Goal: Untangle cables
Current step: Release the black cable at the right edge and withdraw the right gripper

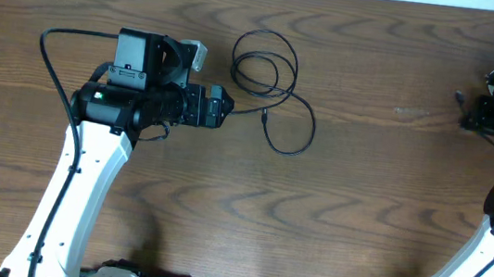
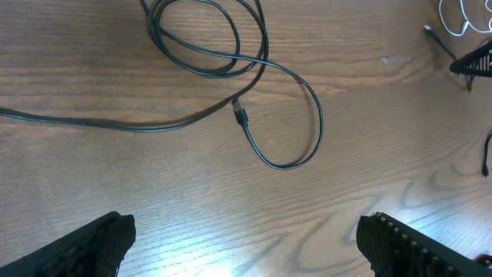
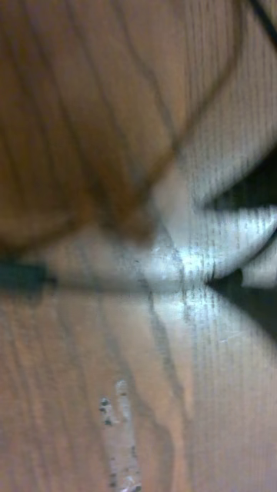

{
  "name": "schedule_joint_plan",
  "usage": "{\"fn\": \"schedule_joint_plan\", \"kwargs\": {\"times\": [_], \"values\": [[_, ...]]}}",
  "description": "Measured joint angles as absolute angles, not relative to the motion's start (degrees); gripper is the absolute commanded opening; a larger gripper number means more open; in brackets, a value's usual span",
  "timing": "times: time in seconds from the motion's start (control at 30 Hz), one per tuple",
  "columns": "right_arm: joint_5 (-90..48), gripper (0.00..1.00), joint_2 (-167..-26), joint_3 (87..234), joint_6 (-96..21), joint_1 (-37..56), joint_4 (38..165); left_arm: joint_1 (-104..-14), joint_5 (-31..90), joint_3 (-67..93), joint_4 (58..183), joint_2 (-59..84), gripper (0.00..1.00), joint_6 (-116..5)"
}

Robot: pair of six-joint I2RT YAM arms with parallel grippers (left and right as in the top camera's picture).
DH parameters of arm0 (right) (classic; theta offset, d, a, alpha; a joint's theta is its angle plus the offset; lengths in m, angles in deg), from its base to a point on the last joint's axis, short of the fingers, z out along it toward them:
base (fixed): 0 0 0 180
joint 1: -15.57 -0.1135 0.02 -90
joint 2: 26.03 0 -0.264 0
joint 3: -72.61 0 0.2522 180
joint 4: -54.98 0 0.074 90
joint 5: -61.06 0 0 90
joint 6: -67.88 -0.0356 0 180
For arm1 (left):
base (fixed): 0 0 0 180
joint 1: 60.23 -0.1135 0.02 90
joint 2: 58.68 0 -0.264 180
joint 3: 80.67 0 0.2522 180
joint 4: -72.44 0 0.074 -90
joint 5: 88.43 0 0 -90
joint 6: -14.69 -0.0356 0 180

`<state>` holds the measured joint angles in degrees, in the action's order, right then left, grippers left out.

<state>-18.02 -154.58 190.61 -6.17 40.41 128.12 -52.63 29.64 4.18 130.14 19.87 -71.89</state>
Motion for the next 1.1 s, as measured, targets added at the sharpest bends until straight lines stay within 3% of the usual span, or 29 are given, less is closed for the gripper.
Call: {"fn": "schedule_joint_plan", "kwargs": {"times": [0.27, 0.6, 0.87, 0.93, 1.0, 1.03, 1.1], "values": [[-18.2, 0.01, -151.1, 191.2, -13.0, 42.6, 128.9, -52.6, 29.6, 4.2, 130.1, 19.9, 0.98, -71.9], [-27.5, 0.01, -127.1, 194.2, -30.5, 55.5, 129.9, -52.6, 29.7, 4.2, 130.1, 19.9, 0.98, -71.9], [-34.4, 0.01, -133.1, 192.9, -38.1, 61.9, 131.3, -52.6, 29.6, 4.2, 130.1, 19.9, 0.98, -71.9], [-34.9, 0.17, -136.5, 192.7, -38.5, 62.8, 131.4, -52.6, 29.6, 4.2, 130.1, 19.9, 0.98, -71.9], [-35.0, 0.65, -139.4, 192.6, -39.2, 63.3, 131.4, -52.6, 29.7, 4.2, 130.1, 19.9, 0.98, -71.9], [-34.9, 0.73, -141.0, 192.6, -39.4, 63.4, 131.4, -52.6, 29.6, 4.2, 130.1, 19.9, 0.98, -71.9], [-34.3, 0.79, -143.6, 192.4, -39.5, 63.6, 131.5, -52.6, 29.7, 4.2, 130.1, 19.9, 0.98, -71.9]]}}
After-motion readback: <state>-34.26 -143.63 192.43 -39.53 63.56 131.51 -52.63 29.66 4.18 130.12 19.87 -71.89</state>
